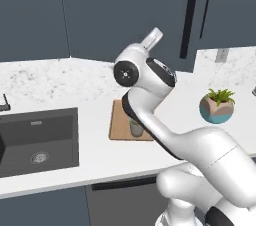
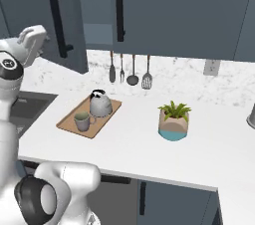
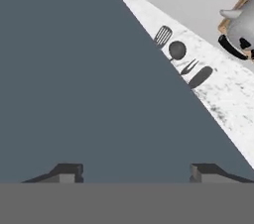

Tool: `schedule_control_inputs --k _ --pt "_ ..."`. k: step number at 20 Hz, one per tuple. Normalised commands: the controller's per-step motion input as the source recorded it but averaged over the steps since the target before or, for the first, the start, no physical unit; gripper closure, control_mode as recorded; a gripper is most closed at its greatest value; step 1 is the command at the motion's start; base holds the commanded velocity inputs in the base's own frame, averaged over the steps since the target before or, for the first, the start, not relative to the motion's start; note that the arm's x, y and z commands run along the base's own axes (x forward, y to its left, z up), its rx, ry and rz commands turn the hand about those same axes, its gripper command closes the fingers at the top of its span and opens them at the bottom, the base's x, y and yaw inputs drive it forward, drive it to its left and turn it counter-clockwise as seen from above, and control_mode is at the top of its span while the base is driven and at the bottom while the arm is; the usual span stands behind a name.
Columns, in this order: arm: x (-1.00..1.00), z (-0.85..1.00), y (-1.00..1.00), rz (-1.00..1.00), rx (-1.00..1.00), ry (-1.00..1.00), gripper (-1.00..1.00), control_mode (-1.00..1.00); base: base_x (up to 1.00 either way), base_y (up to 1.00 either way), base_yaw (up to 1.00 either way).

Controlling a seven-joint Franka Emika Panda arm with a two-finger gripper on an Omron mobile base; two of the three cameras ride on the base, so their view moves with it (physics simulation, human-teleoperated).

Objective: Pick the kettle from the counter and place it on the tray. Then pick the mug from the cabinet and place it on the tray. Then close the cabinet doors.

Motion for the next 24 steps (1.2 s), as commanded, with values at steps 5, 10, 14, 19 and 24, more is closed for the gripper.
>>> schedule_control_inputs --k 5,10,14,19,24 --pt "0.97 0.01 -0.67 0.29 0.13 0.19 -1.0 -1.0 0.0 0.0 0.0" --pt "1.0 -0.02 -0.46 0.28 0.13 0.12 -1.0 -1.0 0.0 0.0 0.0" --pt "0.9 -0.17 -0.14 0.2 0.06 0.05 -1.0 -1.0 0.0 0.0 0.0" --pt "0.82 -0.29 -0.03 0.17 0.01 0.08 -1.0 -1.0 0.0 0.0 0.0" --pt "0.46 -0.36 -0.03 0.15 0.01 0.01 -1.0 -1.0 0.0 0.0 0.0"
